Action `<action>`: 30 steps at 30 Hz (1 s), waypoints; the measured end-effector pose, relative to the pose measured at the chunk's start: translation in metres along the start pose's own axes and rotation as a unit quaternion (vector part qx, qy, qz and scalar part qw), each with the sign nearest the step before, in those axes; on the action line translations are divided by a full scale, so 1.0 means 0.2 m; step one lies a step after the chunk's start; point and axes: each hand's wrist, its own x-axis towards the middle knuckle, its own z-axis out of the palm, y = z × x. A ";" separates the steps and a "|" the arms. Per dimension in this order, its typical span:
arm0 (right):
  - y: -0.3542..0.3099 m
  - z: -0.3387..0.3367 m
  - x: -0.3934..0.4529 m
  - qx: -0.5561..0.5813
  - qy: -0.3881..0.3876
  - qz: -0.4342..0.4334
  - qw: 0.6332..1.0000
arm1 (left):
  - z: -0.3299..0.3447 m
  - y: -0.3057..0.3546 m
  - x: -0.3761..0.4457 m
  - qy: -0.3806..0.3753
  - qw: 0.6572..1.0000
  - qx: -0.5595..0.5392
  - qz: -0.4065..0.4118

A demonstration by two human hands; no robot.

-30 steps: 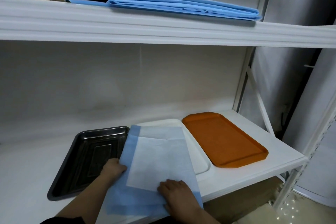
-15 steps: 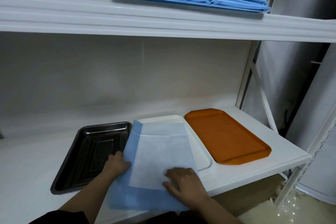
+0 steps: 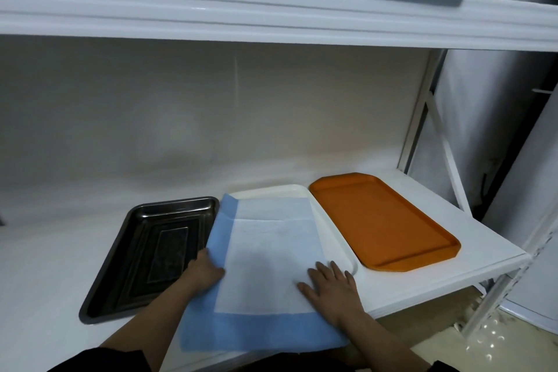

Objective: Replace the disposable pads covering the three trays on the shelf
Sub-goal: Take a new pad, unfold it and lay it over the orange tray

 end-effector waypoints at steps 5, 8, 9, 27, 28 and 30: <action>0.03 -0.02 0.03 0.029 0.033 0.038 0.998 | -0.01 -0.03 0.06 0.025 0.994 -0.106 -0.030; 0.02 -0.07 0.05 0.126 0.048 0.083 0.987 | -0.02 -0.03 0.09 0.036 0.989 -0.135 -0.054; 0.02 -0.09 0.07 0.165 0.044 0.104 0.980 | -0.03 -0.02 0.09 0.039 0.988 -0.138 -0.061; 0.06 -0.22 0.18 0.535 -0.093 0.199 0.816 | -0.05 0.14 0.09 -0.015 0.994 -0.103 -0.021; 0.07 -0.24 0.17 0.523 -0.101 0.199 0.822 | -0.05 0.16 0.09 -0.022 0.995 -0.094 -0.024; 0.10 -0.26 0.16 0.497 -0.092 0.189 0.842 | -0.06 0.17 0.08 -0.026 0.997 -0.069 -0.027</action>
